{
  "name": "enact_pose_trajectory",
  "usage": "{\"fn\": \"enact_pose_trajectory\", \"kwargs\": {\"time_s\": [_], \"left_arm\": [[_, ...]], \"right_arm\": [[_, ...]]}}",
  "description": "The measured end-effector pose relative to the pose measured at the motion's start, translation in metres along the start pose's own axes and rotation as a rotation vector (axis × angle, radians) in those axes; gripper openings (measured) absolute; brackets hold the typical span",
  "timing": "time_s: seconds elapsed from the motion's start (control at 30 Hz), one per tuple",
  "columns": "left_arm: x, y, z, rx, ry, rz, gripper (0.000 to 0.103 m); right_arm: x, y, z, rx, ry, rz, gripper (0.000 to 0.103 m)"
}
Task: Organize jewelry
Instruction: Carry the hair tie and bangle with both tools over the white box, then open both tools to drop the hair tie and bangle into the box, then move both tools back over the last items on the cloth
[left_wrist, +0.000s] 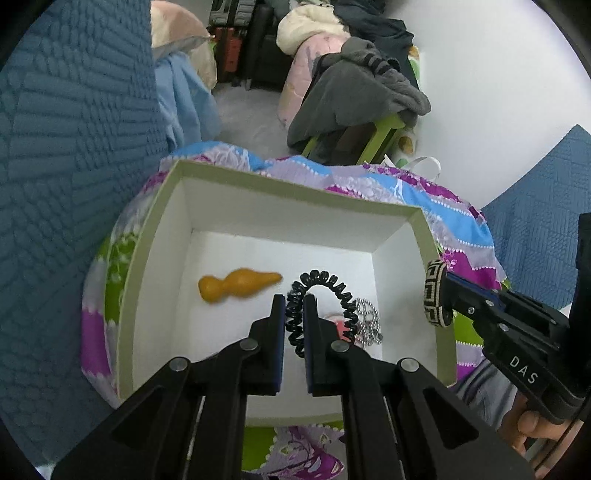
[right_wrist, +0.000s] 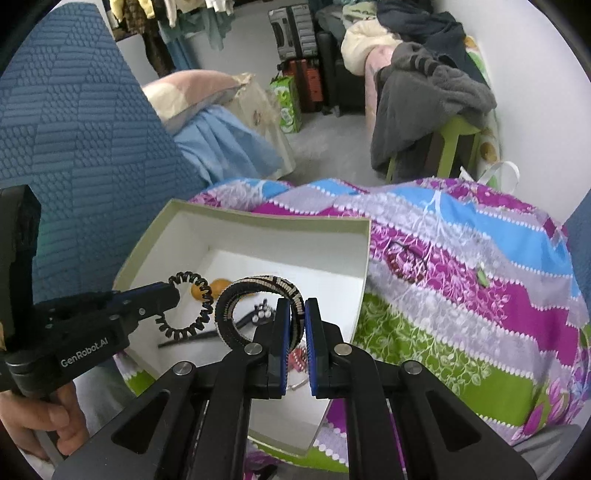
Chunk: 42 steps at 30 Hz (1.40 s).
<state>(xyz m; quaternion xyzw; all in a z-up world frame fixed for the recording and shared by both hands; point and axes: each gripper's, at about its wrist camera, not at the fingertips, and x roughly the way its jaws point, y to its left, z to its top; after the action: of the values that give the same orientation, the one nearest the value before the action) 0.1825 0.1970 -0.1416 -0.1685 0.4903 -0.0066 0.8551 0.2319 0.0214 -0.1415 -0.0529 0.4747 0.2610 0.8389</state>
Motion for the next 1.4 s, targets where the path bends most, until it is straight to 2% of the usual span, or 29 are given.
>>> {"fn": "enact_pose_trajectory", "kwargs": {"time_s": [0.1,0.17,0.2,0.23,0.27,0.3,0.33,0.63,0.87,1.07,1.23,1.4], "left_arm": [[-0.007,-0.004,0.0,-0.012,-0.021,0.027,0.009],[-0.011,-0.008,0.003,-0.017,-0.028,0.034,0.01],[-0.015,-0.01,0.005,-0.023,-0.033,0.031,0.015],[-0.018,-0.011,0.007,-0.028,-0.038,0.034,0.022],[-0.023,-0.013,0.008,-0.033,-0.051,0.04,0.041],[-0.028,-0.015,0.009,-0.036,-0.069,0.047,0.055],[-0.034,-0.019,0.01,-0.037,-0.093,0.05,0.056],[-0.07,-0.063,0.026,-0.017,-0.205,0.007,0.057],[-0.064,-0.108,0.03,-0.004,-0.235,-0.041,0.056],[-0.042,-0.146,0.019,-0.002,-0.236,-0.088,0.056],[-0.01,-0.172,0.009,0.019,-0.19,-0.098,0.046],[0.017,-0.192,0.0,0.037,-0.158,-0.106,0.04]], "right_arm": [[-0.005,-0.002,0.0,-0.008,-0.008,0.011,0.008],[-0.011,-0.003,0.002,-0.011,-0.015,0.025,0.015],[-0.015,-0.004,0.004,-0.011,-0.019,0.037,0.029],[-0.019,-0.005,0.005,-0.011,-0.026,0.045,0.036],[-0.024,-0.006,0.006,-0.013,-0.037,0.054,0.037],[-0.031,-0.008,0.009,-0.018,-0.052,0.06,0.038],[-0.036,-0.009,0.01,-0.022,-0.061,0.06,0.038],[-0.101,-0.035,0.027,-0.065,-0.208,0.066,0.038],[-0.132,-0.076,0.03,-0.044,-0.311,0.04,0.038],[-0.125,-0.13,0.015,0.01,-0.309,0.01,0.038],[-0.104,-0.172,-0.005,0.063,-0.268,-0.002,0.029],[-0.081,-0.201,-0.02,0.104,-0.244,0.013,0.027]]}}
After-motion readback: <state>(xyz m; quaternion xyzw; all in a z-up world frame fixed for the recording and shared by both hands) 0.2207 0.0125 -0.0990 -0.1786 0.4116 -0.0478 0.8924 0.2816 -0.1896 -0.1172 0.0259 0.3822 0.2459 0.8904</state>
